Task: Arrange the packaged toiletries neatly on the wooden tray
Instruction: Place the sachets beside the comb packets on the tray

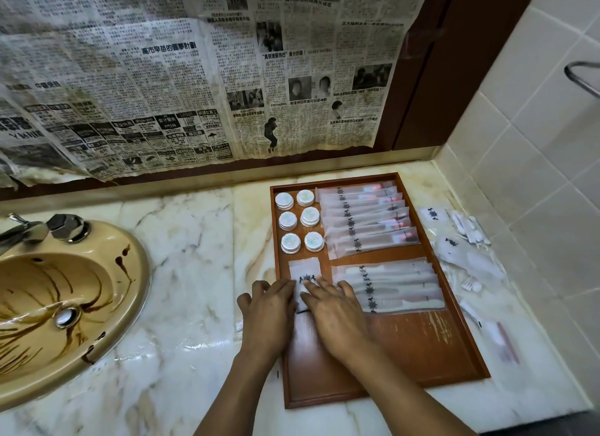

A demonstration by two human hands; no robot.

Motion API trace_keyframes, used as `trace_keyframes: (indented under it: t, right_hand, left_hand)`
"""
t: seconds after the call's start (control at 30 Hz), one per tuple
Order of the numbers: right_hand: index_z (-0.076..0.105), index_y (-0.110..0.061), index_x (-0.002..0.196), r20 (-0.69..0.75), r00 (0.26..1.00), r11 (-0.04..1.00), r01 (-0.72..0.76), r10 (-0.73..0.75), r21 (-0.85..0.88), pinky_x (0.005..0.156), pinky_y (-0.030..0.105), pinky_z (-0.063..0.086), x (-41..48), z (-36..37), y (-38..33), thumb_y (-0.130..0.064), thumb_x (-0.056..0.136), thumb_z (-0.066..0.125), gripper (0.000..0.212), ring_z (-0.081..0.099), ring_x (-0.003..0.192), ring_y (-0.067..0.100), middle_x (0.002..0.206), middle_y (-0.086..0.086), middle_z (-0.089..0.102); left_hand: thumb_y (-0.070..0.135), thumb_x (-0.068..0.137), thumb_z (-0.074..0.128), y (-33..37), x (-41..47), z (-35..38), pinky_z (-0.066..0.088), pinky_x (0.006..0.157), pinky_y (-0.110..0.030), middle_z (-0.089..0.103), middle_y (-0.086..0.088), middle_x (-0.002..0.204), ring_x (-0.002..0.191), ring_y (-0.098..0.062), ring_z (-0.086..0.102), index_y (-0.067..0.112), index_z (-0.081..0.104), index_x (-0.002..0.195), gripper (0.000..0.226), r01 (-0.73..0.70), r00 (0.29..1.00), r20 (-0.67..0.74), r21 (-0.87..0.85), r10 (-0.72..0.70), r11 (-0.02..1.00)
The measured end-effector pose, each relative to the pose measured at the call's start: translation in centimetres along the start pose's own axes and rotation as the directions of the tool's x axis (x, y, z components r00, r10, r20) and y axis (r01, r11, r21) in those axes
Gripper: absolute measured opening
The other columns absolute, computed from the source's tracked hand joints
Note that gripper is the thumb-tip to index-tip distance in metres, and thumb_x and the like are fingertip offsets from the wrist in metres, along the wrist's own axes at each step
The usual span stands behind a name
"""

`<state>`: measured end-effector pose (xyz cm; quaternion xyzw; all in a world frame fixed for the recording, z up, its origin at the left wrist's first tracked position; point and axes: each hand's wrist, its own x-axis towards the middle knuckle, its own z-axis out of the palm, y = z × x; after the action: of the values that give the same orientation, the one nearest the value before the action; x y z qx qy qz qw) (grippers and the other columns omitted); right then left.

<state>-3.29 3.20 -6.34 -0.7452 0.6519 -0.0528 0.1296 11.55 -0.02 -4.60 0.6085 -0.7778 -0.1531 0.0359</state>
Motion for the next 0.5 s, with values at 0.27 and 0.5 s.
trace_keyframes:
  t: [0.27, 0.5]
  right_hand:
    - [0.069, -0.026, 0.124, -0.305, 0.931, 0.971, -0.143, 0.198, 0.194, 0.107, 0.041, 0.038, -2.1, -3.0, 4.2, -0.003, 0.084, 0.069, 0.047, 0.053, 0.133, 0.013, 0.134, -0.008, 0.064]
    - [0.075, -0.019, 0.110, -0.408, 0.750, 0.850, -0.410, 0.521, 0.332, 0.095, 0.050, 0.050, -5.7, -5.8, 14.6, -0.002, 0.084, 0.067, 0.033, 0.066, 0.106, 0.029, 0.112, 0.004, 0.074]
  left_hand:
    - [0.019, 0.097, 0.055, 1.1, -0.6, 0.2, 0.025, 0.086, -0.038, 0.060, 0.018, 0.139, 0.119, -0.020, 0.047, 0.035, 0.063, 0.130, 0.037, 0.036, 0.991, -0.122, -0.118, -0.050, 0.992]
    - [0.021, 0.097, 0.059, 5.2, -1.1, 0.7, 0.017, 0.081, -0.031, 0.066, 0.022, 0.126, 0.118, -0.013, 0.050, 0.038, 0.071, 0.116, 0.028, -0.053, 0.976, -0.215, -0.291, -0.011, 0.955]
